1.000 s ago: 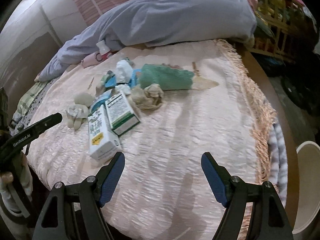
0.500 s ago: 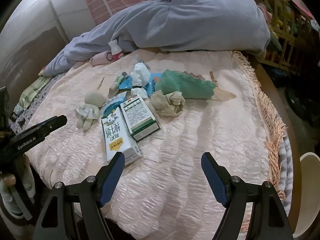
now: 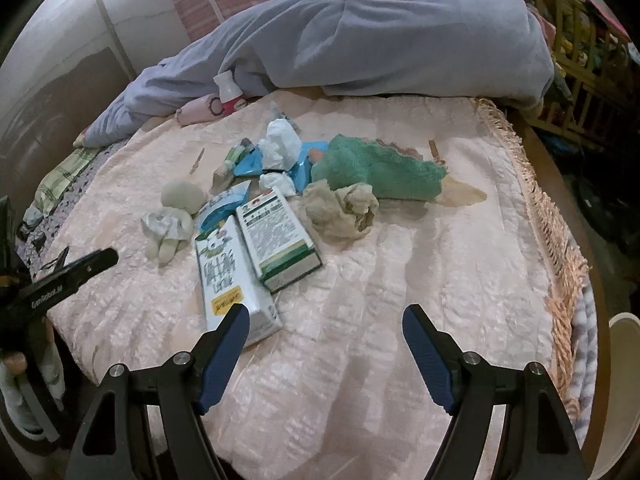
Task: Collect trash
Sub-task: 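Grasp the beige crumpled cloth with the right tool while the left tool grasps the white teddy bear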
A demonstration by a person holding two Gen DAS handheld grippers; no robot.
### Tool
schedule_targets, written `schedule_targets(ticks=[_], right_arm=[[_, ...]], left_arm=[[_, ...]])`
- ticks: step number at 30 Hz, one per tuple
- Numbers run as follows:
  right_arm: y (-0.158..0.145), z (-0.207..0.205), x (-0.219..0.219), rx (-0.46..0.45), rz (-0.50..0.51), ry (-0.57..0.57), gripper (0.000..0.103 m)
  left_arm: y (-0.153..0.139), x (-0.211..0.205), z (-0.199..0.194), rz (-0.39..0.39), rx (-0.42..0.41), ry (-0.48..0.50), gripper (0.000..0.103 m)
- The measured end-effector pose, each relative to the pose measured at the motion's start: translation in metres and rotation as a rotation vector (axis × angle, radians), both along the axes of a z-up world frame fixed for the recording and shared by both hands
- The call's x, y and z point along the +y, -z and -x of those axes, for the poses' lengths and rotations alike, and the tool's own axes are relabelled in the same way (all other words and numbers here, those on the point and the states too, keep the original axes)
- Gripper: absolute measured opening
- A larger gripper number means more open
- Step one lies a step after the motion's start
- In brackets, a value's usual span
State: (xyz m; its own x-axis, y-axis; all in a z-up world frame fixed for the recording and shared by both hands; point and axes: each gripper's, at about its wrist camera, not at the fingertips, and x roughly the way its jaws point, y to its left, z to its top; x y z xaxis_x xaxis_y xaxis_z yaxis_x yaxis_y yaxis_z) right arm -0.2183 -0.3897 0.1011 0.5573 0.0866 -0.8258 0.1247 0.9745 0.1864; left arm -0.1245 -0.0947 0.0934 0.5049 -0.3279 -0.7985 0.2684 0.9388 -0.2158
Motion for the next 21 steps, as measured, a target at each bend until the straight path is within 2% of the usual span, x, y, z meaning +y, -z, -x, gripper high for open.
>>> schedule_targets(ticks=[2,4,7,13,21], right_arm=[[0.001,-0.007,-0.003,-0.006,-0.010,0.008,0.077],[0.003,-0.017,-0.008,-0.009,-0.022,0.017,0.077],[0.011,-0.037,-0.014,0.000,-0.035,0.022,0.077],[0.024,-0.072,-0.020,0.002,-0.020,0.025,0.077],[0.043,-0.098,-0.021,0.013,-0.033,-0.010,0.077]], left_arm=[[0.003,0.004,-0.005,0.023,0.013,-0.013,0.042],[0.007,0.007,-0.012,0.051,0.032,-0.024,0.054],[0.013,0.008,-0.023,0.111,0.061,-0.035,0.056],[0.024,-0.009,-0.048,0.079,0.070,-0.030,0.056],[0.050,-0.033,-0.082,0.019,0.091,-0.029,0.056]])
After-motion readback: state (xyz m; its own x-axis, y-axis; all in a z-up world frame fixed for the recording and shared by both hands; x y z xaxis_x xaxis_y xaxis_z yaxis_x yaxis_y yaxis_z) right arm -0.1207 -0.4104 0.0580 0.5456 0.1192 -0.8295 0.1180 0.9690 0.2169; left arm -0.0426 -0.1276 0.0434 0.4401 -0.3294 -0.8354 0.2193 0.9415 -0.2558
